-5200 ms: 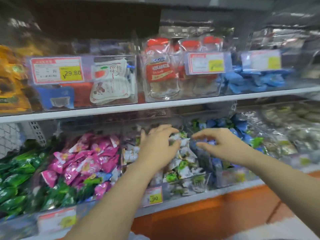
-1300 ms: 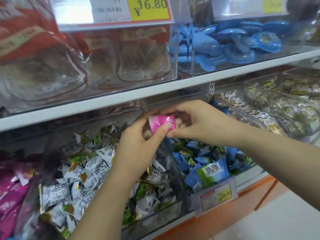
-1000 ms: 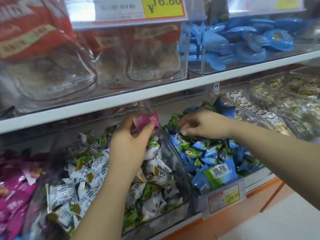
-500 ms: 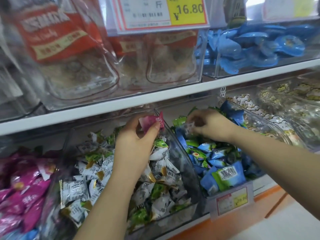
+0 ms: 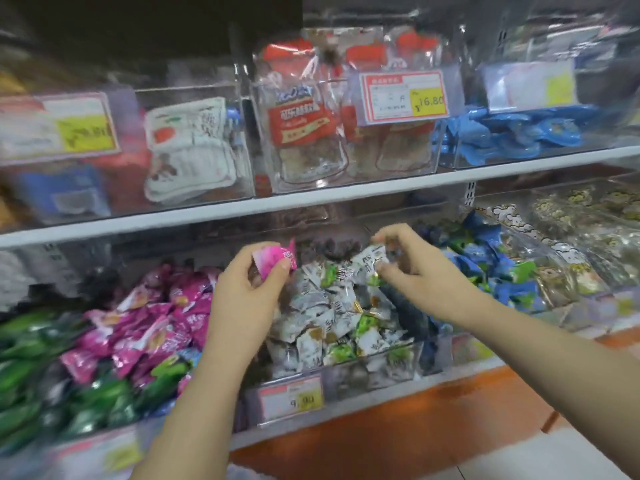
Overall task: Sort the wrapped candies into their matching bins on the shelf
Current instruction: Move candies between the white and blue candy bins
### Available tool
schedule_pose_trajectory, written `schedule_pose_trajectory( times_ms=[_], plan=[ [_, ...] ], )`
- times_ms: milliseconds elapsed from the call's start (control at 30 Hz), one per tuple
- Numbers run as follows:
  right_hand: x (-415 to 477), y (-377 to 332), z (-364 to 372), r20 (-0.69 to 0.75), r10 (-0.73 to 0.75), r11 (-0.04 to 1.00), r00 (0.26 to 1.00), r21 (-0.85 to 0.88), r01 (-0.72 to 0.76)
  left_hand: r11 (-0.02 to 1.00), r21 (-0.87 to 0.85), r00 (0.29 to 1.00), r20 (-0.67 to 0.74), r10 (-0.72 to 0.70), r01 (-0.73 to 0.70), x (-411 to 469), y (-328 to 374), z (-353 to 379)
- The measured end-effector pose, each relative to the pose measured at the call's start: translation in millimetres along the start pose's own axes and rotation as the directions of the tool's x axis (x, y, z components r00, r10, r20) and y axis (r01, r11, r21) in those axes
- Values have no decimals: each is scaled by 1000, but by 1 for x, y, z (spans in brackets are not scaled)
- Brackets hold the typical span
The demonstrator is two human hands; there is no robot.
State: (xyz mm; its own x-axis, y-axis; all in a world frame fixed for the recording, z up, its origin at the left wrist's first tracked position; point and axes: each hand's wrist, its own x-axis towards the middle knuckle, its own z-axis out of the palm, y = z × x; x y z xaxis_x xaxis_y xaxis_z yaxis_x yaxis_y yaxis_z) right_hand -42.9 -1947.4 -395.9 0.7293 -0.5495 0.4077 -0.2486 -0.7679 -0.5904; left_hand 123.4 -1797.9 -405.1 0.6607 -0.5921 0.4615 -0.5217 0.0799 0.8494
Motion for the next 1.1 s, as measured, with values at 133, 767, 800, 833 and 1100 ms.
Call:
schedule_pose_trajectory(
  times_ms=[133, 767, 800, 833, 1100],
  plan=[
    [20, -19, 34, -20, -24, 998, 1000, -64, 23, 990, 135, 996, -89, -27, 39, -13, -14, -48],
    [35, -53, 79, 290, -103, 955, 951, -238, 176, 361, 929, 878, 241, -413, -85, 15, -81, -122],
    [34, -52, 75, 284, -103, 954, 953, -244, 176, 356, 931, 878, 232, -418, -77, 17, -77, -123],
    [33, -50, 71, 276, -99, 954, 956, -246, 169, 355, 933, 884, 219, -412, -66, 18, -72, -121],
    [18, -20, 20, 155, -77, 953, 985, -280, 119, 564, 799, 963, 268, -24, -208, 14, -12, -40]
  ],
)
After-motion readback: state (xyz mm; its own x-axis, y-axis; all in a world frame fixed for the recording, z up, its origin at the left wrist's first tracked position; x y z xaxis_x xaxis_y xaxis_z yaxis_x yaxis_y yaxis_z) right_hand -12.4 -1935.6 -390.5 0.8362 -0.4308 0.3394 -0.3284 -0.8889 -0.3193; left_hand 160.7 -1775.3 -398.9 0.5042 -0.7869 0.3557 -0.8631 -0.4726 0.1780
